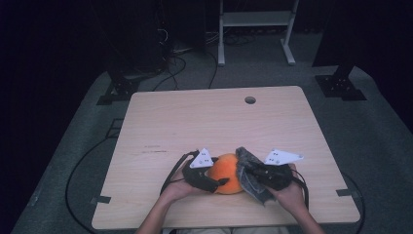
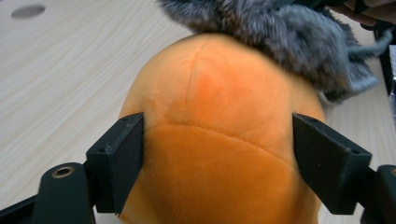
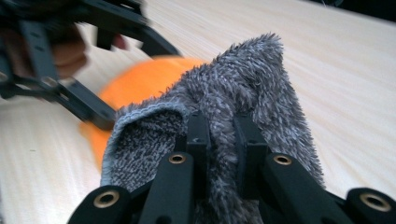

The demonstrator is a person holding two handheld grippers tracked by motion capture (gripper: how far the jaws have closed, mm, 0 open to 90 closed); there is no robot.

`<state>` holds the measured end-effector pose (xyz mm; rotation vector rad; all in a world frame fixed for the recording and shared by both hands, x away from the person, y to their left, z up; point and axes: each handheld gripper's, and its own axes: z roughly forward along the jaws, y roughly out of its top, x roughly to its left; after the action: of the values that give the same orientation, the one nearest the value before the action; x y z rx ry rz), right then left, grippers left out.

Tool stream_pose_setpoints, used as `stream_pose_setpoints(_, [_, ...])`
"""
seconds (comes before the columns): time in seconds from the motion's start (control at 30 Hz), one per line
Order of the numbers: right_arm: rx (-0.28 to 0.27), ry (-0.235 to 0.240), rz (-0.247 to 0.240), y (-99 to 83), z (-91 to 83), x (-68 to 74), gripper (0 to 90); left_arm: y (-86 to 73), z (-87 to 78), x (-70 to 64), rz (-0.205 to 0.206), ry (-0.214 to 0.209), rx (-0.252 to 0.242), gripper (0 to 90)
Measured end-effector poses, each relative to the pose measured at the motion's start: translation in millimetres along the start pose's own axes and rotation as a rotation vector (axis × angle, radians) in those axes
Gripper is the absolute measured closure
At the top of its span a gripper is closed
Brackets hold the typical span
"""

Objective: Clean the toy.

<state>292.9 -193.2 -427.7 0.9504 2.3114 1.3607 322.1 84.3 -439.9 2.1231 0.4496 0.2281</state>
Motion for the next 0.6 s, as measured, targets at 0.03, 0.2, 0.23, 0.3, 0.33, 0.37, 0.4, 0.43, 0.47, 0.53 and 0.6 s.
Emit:
stream_pose_setpoints(0.03, [0.017, -0.016, 0.024, -2.7, 0.3, -6.0, 78.1, -1.3, -0.9, 1.6, -0.009, -0.001, 0.001, 21.0])
stream_pose_setpoints(0.2, [0.024, -0.022, 0.106, -8.9, -4.7, -20.5, 78.1, -3.1, -1.5, 2.6, -0.003, 0.001, 0.013, 20.0])
stream_pose_setpoints(0.23, [0.002, 0.003, 0.101, -6.4, -7.2, -17.1, 78.1, -3.2, -1.4, 2.8, -0.003, 0.001, 0.013, 20.0])
stream_pose_setpoints(0.3, [-0.012, 0.034, 0.067, -2.4, -8.1, -8.2, 78.1, -3.5, -1.4, 4.2, -0.006, -0.001, 0.013, 20.0])
stream_pose_setpoints(0.33, [0.008, 0.025, 0.041, -2.4, -5.7, -4.5, 78.1, -3.9, -2.0, 4.8, -0.005, -0.001, 0.019, 20.0])
stream_pose_setpoints(0.37, [0.023, 0.020, 0.030, -4.1, -2.7, -3.9, 78.1, -4.4, -2.4, 5.2, -0.006, -0.003, 0.018, 19.9])
stream_pose_setpoints(0.4, [0.036, 0.029, 0.048, -5.9, -0.5, -6.9, 77.9, -4.6, -2.4, 5.6, -0.010, -0.004, 0.016, 19.9])
stream_pose_setpoints(0.43, [0.051, 0.046, 0.083, -7.0, 0.9, -11.6, 77.6, -4.7, -2.3, 5.6, -0.012, -0.003, 0.015, 19.9])
stream_pose_setpoints(0.47, [0.066, 0.041, 0.122, -7.9, 0.9, -16.0, 77.7, -4.8, -2.4, 5.4, -0.010, -0.002, 0.016, 19.9])
stream_pose_setpoints(0.53, [0.101, -0.009, 0.140, -10.3, -0.2, -20.1, 77.9, -5.3, -3.0, 5.5, -0.008, -0.003, 0.016, 19.8])
stream_pose_setpoints(0.6, [0.083, -0.013, 0.140, -10.3, -4.7, -19.5, 77.9, -5.8, -3.3, 5.8, -0.006, -0.003, 0.018, 19.6])
